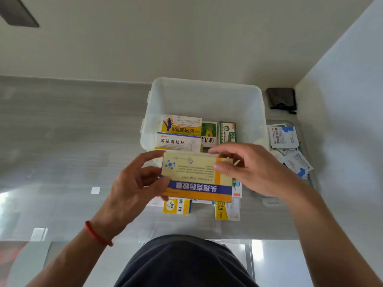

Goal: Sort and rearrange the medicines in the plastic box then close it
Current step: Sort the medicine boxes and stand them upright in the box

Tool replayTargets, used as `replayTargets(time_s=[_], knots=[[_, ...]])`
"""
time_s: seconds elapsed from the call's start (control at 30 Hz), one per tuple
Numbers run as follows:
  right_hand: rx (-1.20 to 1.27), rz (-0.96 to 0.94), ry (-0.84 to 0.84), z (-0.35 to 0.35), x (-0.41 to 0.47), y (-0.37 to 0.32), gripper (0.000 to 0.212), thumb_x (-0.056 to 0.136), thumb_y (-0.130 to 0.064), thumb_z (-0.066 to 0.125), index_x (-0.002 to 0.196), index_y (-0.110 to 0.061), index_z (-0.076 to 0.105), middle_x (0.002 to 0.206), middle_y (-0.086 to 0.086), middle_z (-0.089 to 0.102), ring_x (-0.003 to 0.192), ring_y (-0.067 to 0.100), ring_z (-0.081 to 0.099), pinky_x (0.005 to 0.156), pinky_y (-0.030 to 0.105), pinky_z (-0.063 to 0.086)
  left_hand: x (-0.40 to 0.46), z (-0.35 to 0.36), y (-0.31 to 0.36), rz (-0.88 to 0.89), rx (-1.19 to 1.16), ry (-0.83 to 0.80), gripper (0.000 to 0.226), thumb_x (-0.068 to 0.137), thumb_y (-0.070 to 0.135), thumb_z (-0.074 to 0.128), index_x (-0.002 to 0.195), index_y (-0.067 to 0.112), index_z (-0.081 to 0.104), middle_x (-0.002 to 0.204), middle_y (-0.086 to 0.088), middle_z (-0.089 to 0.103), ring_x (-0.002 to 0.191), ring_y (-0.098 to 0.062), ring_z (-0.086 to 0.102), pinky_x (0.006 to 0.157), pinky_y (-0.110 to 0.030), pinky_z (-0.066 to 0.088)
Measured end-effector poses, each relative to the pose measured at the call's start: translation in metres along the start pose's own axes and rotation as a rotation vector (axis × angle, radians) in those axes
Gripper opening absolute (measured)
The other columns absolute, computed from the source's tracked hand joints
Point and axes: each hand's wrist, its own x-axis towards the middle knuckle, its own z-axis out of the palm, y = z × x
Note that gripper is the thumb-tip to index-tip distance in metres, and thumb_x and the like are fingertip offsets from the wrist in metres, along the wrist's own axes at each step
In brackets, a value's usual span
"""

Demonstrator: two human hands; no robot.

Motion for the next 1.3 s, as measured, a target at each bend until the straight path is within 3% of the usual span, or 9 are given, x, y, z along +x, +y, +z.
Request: replayTargets(time_s=[0.13, 0.23, 0.3, 0.43, 0.6, 0.7, 0.83, 1.07, 1.3], knots=[[0.086, 0.159, 0.056, 0.029, -0.015, 0.026, 0.038, 0.098, -0.038, 0.063, 0.134, -0.026, 0.058, 0.101, -0.016, 0.070, 0.083, -0.001, 0.073, 0.077, 0.027, 0.063, -0.002, -0.015, -0.042, -0.156, 0.028, 0.043, 0.045, 0.092, 0.003, 0.065, 0.132, 0.017, 0.052, 0.104, -0.012, 0.077, 0.084, -0.032, 0.074, 0.069, -0.034, 0.061], [0.077, 0.253, -0.027, 0.056, -0.019, 0.037, 0.037, 0.102, -0.036, 0.059, 0.137, -0.022, 0.058, 0.114, -0.007, 0.071, 0.098, 0.007, 0.073, 0.091, 0.037, 0.061, 0.010, -0.015, -0.070, -0.240, 0.087, 0.113, 0.041, 0.093, 0.004, 0.066, 0.129, 0.018, 0.053, 0.102, -0.011, 0.077, 0.083, -0.027, 0.076, 0.070, -0.036, 0.062], [0.034, 0.233, -0.060, 0.070, -0.020, 0.039, 0.036, 0.103, -0.036, 0.058, 0.136, -0.023, 0.060, 0.119, -0.007, 0.071, 0.105, 0.006, 0.069, 0.093, 0.033, 0.058, 0.021, -0.013, -0.083, -0.239, 0.169, 0.182, 0.038, 0.092, 0.007, 0.069, 0.124, 0.022, 0.054, 0.102, -0.010, 0.076, 0.078, -0.020, 0.077, 0.065, -0.032, 0.063], [0.009, 0.154, -0.018, 0.060, -0.019, 0.033, 0.029, 0.102, -0.036, 0.059, 0.127, -0.023, 0.066, 0.109, -0.014, 0.070, 0.098, -0.003, 0.066, 0.083, 0.013, 0.054, 0.032, -0.011, -0.096, -0.043, 0.606, 0.242, 0.049, 0.090, 0.019, 0.073, 0.134, 0.020, 0.052, 0.095, 0.004, 0.067, 0.054, -0.007, 0.070, 0.050, -0.015, 0.054], [0.034, 0.022, 0.130, 0.015, -0.023, 0.017, 0.026, 0.094, -0.042, 0.055, 0.109, -0.025, 0.067, 0.089, -0.017, 0.067, 0.085, -0.001, 0.068, 0.078, 0.018, 0.058, 0.026, -0.002, -0.073, 0.145, 0.894, 0.348, 0.032, 0.090, 0.020, 0.073, 0.118, 0.009, 0.061, 0.091, -0.005, 0.066, 0.059, -0.018, 0.063, 0.055, -0.034, 0.056], [0.036, 0.006, 0.291, -0.014, -0.014, 0.020, 0.019, 0.095, -0.038, 0.056, 0.104, -0.025, 0.067, 0.084, -0.013, 0.069, 0.078, 0.004, 0.069, 0.069, 0.018, 0.058, 0.019, 0.007, -0.039, 0.474, 0.930, 0.403, 0.018, 0.090, 0.011, 0.068, 0.107, 0.013, 0.063, 0.085, 0.006, 0.062, 0.056, -0.008, 0.056, 0.050, -0.023, 0.051], [-0.022, 0.098, 0.395, -0.040, 0.032, 0.036, 0.011, 0.099, -0.018, 0.061, 0.105, -0.020, 0.071, 0.093, -0.008, 0.073, 0.084, 0.009, 0.071, 0.072, 0.022, 0.056, 0.046, 0.021, 0.007, 0.726, 0.881, 0.413, 0.017, 0.089, 0.011, 0.056, 0.103, 0.012, 0.065, 0.090, 0.007, 0.063, 0.074, -0.007, 0.055, 0.068, -0.015, 0.049], [-0.497, 0.281, 0.069, -0.045, 0.131, 0.064, 0.035, 0.100, -0.004, 0.054, 0.131, -0.015, 0.065, 0.133, 0.006, 0.067, 0.117, 0.024, 0.065, 0.094, 0.030, 0.049, 0.120, 0.020, 0.006, 0.474, 1.108, 0.309, 0.021, 0.091, 0.013, 0.057, 0.109, 0.009, 0.067, 0.101, -0.008, 0.071, 0.101, -0.027, 0.059, 0.082, -0.044, 0.054], [-0.787, 0.447, -0.258, -0.029, 0.187, 0.094, 0.031, 0.095, 0.004, 0.046, 0.120, -0.006, 0.060, 0.092, 0.004, 0.059, 0.094, 0.027, 0.062, 0.090, 0.039, 0.055, 0.128, 0.020, -0.009, 0.405, 1.184, 0.337, 0.023, 0.089, 0.025, 0.051, 0.107, 0.017, 0.064, 0.096, 0.000, 0.073, 0.095, -0.022, 0.060, 0.067, -0.036, 0.054]])
